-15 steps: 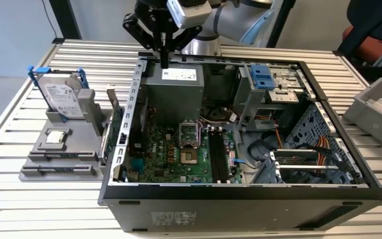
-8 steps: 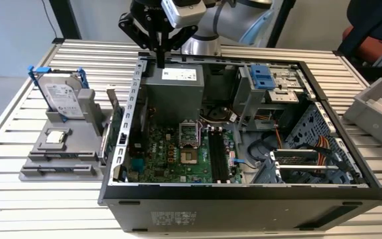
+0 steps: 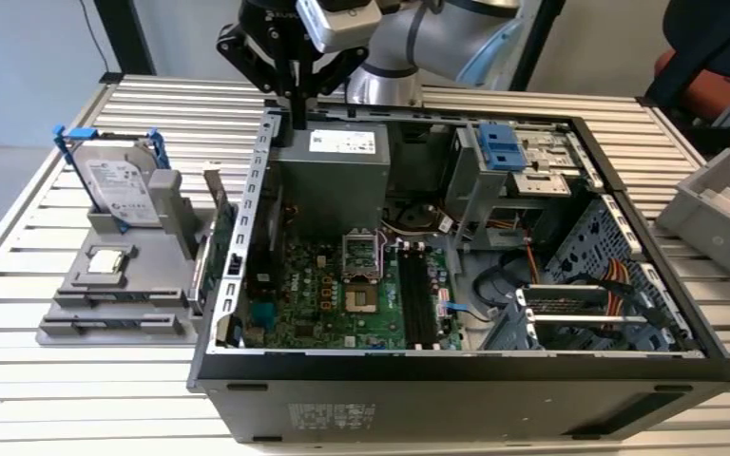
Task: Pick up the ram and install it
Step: 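Reach for the ram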
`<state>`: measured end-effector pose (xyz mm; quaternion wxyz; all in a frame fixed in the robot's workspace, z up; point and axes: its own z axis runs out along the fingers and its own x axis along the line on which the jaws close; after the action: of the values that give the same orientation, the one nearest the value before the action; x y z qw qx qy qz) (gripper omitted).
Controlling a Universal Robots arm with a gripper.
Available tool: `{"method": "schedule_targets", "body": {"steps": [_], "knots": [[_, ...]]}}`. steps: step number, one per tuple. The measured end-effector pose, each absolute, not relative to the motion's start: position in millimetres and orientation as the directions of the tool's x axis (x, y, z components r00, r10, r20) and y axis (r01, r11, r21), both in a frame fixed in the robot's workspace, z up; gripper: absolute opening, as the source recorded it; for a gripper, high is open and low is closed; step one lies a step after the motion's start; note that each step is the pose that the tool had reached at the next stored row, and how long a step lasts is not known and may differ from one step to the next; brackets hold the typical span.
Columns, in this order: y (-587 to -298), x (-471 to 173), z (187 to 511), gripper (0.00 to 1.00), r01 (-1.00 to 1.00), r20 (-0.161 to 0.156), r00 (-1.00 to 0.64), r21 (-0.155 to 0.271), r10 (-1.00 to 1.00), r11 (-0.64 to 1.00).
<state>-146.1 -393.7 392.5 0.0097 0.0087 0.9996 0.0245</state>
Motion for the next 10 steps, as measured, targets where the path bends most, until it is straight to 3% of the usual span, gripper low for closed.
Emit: {"method": "schedule_targets", "body": {"steps": [10], "knots": [[-393.6,-153.3,392.5,0.00,0.014,-0.019,-1.000,0.049,0.015,0.999]]}}
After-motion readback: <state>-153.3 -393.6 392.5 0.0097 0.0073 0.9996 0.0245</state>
